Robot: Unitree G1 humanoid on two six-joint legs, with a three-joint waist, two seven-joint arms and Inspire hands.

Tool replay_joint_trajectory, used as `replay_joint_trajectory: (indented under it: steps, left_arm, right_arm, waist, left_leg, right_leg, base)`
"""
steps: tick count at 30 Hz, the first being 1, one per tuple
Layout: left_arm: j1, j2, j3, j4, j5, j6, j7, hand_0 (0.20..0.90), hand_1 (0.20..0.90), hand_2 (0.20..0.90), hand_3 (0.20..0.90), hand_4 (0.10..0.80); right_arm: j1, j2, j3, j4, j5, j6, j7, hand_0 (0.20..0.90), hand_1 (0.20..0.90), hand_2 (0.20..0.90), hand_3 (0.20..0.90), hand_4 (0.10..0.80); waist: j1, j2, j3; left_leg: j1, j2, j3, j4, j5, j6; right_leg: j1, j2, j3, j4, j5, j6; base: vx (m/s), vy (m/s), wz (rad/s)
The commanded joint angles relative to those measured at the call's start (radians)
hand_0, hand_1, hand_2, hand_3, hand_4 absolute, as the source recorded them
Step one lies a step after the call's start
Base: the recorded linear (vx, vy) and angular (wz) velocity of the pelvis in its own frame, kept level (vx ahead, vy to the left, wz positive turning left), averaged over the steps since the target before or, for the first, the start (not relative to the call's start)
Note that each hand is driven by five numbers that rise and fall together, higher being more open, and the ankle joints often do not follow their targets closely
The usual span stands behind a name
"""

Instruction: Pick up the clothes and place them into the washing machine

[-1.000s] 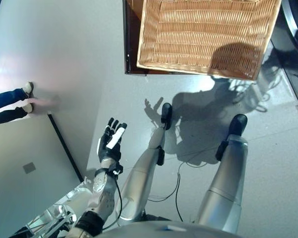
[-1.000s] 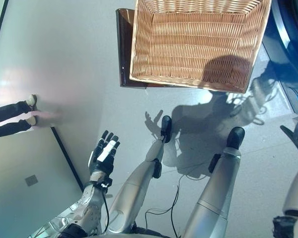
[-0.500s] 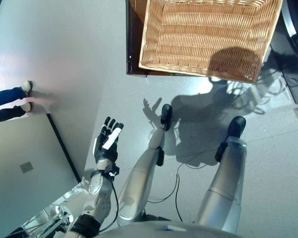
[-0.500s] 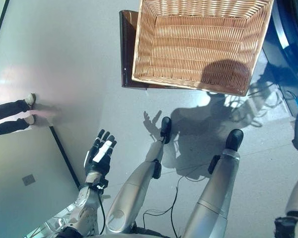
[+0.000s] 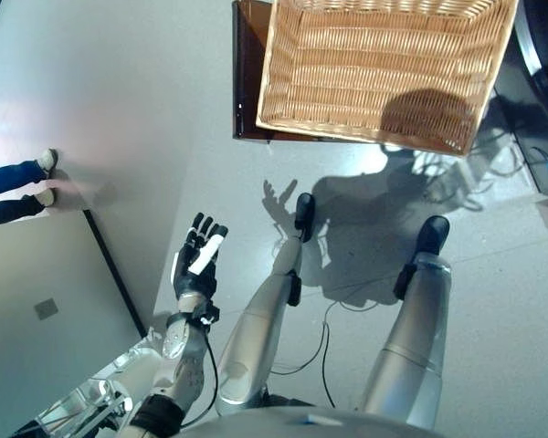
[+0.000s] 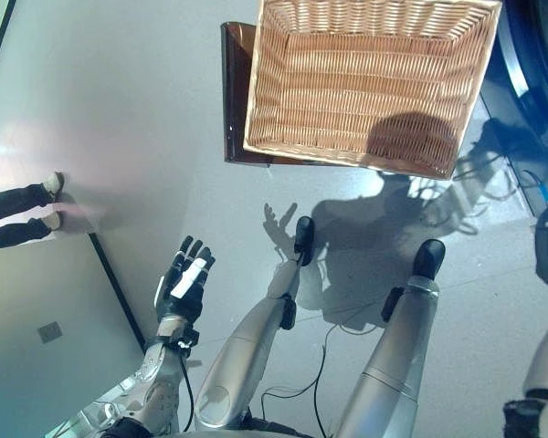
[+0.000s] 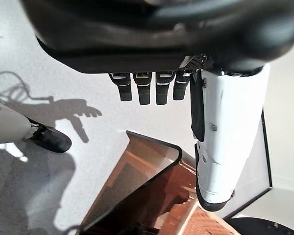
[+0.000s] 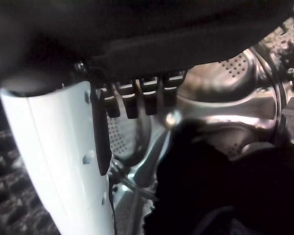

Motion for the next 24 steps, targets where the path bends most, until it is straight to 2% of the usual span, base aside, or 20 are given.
replay_joint_trajectory:
  steps: [1, 5, 10, 12, 14, 20, 24]
  left_arm:
    - [-0.033, 0.058, 0.059, -0.018, -0.006, -0.080, 0.000, 0.900, 0.900, 0.900, 0.900, 0.800]
    - [-0.026, 0.060, 0.075, -0.013, -0.018, -0.081, 0.000, 0.900, 0.900, 0.900, 0.900, 0.800]
    - [-0.015, 0.058, 0.081, -0.012, -0.025, -0.083, 0.001, 0.900, 0.900, 0.900, 0.900, 0.800]
    - [-0.005, 0.058, 0.097, -0.008, -0.030, -0.078, 0.001, 0.900, 0.900, 0.900, 0.900, 0.800]
    - [0.002, 0.061, 0.101, -0.012, -0.030, -0.080, 0.001, 0.900, 0.900, 0.900, 0.900, 0.800]
    - [0.018, 0.064, 0.126, -0.004, -0.030, -0.077, 0.000, 0.900, 0.900, 0.900, 0.900, 0.800]
    - [0.039, 0.064, 0.149, 0.038, -0.009, -0.069, 0.002, 0.900, 0.900, 0.900, 0.900, 0.800]
  right_arm:
    - [-0.030, -0.070, 0.123, -0.100, -0.051, -0.050, -0.044, 0.900, 0.900, 0.900, 0.900, 0.800]
    - [0.051, 0.000, 0.053, -0.101, -0.017, -0.084, -0.009, 0.900, 0.900, 0.900, 0.900, 0.800]
    - [0.104, 0.040, -0.001, -0.099, 0.001, -0.092, -0.008, 0.900, 0.900, 0.900, 0.900, 0.800]
    - [0.161, 0.088, -0.043, -0.106, -0.001, -0.097, -0.006, 0.900, 0.900, 0.900, 0.900, 0.800]
    - [0.186, 0.101, -0.065, -0.115, -0.001, -0.099, -0.006, 0.900, 0.900, 0.900, 0.900, 0.800]
    - [0.277, 0.155, -0.123, -0.139, -0.017, -0.098, -0.009, 0.900, 0.900, 0.900, 0.900, 0.800]
    - [0.413, 0.205, -0.203, -0.166, -0.024, -0.104, -0.015, 0.900, 0.900, 0.900, 0.900, 0.800]
  waist:
    - [0.006, 0.078, 0.022]
    - [-0.004, 0.066, 0.030]
    - [-0.011, 0.061, 0.037]
    - [-0.021, 0.054, 0.047]
    - [-0.028, 0.049, 0.054]
    - [-0.051, 0.030, 0.069]
    - [-0.071, 0.010, 0.071]
  left_leg:
    - [-0.016, 0.023, 0.024, 0.006, -0.062, -0.041]
    - [-0.025, 0.017, 0.035, 0.044, -0.078, -0.034]
    - [-0.031, 0.012, 0.045, 0.071, -0.092, -0.029]
    - [-0.049, 0.006, 0.063, 0.138, -0.117, -0.024]
    - [-0.052, 0.001, 0.068, 0.162, -0.131, -0.022]
    - [-0.048, 0.006, 0.097, 0.227, -0.172, -0.018]
    - [-0.018, 0.016, 0.112, 0.276, -0.209, -0.001]
  right_leg:
    - [0.125, 0.062, 0.004, -0.266, 0.095, 0.005]
    - [0.148, 0.058, 0.012, -0.309, 0.122, 0.007]
    - [0.160, 0.053, 0.019, -0.335, 0.143, 0.009]
    - [0.171, 0.056, 0.032, -0.360, 0.170, 0.009]
    - [0.178, 0.053, 0.035, -0.358, 0.168, 0.010]
    - [0.199, 0.058, 0.051, -0.363, 0.180, 0.011]
    - [0.246, 0.055, 0.057, -0.355, 0.177, 0.012]
  base:
    - [-0.027, 0.051, -0.10]
    - [-0.049, 0.067, -0.04]
    - [-0.039, 0.067, -0.09]
    - [-0.073, 0.097, -0.11]
    - [-0.038, 0.055, -0.08]
    - [-0.037, 0.050, -0.10]
    - [0.004, 0.042, -0.09]
